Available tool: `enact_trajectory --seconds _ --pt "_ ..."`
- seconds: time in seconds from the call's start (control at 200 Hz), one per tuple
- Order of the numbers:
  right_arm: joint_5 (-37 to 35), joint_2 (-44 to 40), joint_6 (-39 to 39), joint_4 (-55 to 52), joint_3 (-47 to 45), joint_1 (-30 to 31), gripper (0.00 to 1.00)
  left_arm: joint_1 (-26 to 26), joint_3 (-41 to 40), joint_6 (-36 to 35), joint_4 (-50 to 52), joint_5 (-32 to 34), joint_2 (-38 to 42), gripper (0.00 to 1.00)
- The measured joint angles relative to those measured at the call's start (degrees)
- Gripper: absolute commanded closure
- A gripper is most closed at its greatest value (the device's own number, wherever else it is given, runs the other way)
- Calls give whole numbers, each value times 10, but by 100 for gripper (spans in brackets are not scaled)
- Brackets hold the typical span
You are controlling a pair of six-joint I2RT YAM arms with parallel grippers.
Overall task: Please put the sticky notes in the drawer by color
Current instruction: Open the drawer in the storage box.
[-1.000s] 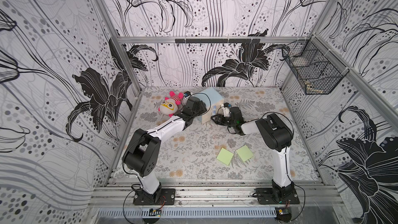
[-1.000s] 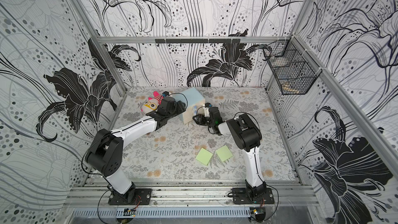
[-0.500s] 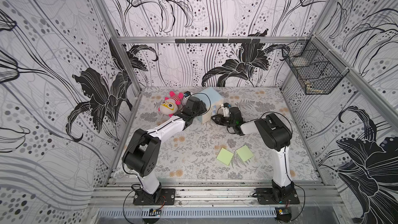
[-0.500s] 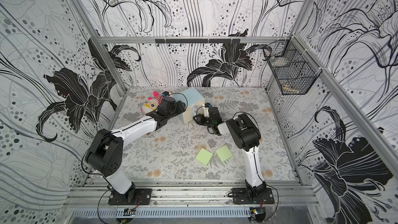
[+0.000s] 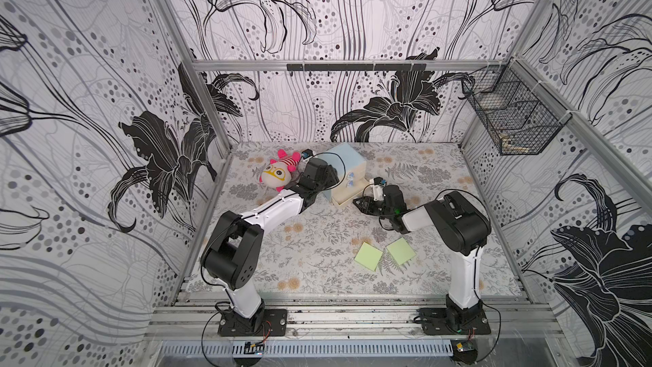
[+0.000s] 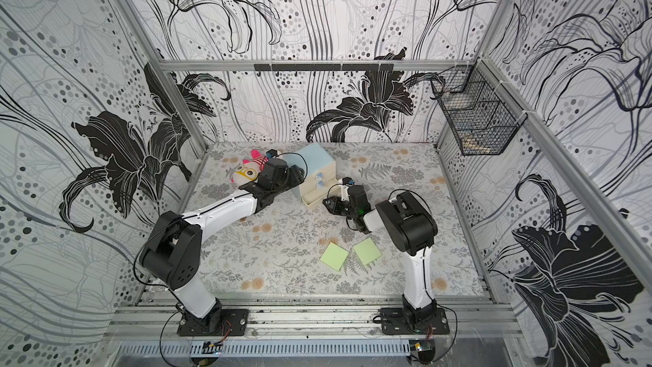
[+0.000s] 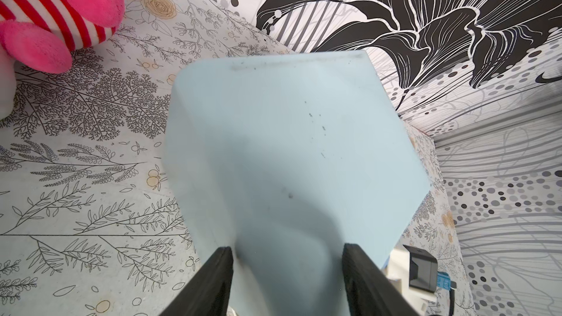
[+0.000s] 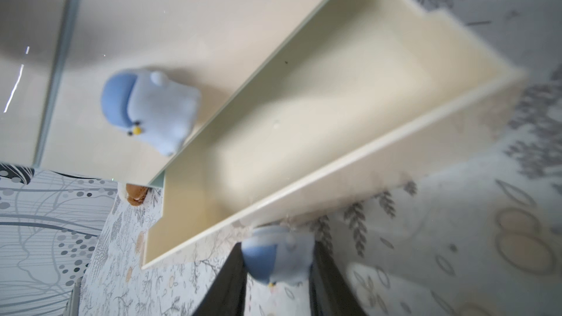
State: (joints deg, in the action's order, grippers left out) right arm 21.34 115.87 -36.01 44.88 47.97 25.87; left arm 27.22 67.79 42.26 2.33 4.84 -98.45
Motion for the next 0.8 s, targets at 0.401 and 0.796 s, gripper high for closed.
enact_trajectory --seconds 0.401,0.796 --pt "-20 -51 13 -16 -54 0 66 0 0 -10 -1 -8 0 38" --pt "-25 -83 18 -47 -75 0 63 -1 0 -10 -1 -8 -1 38"
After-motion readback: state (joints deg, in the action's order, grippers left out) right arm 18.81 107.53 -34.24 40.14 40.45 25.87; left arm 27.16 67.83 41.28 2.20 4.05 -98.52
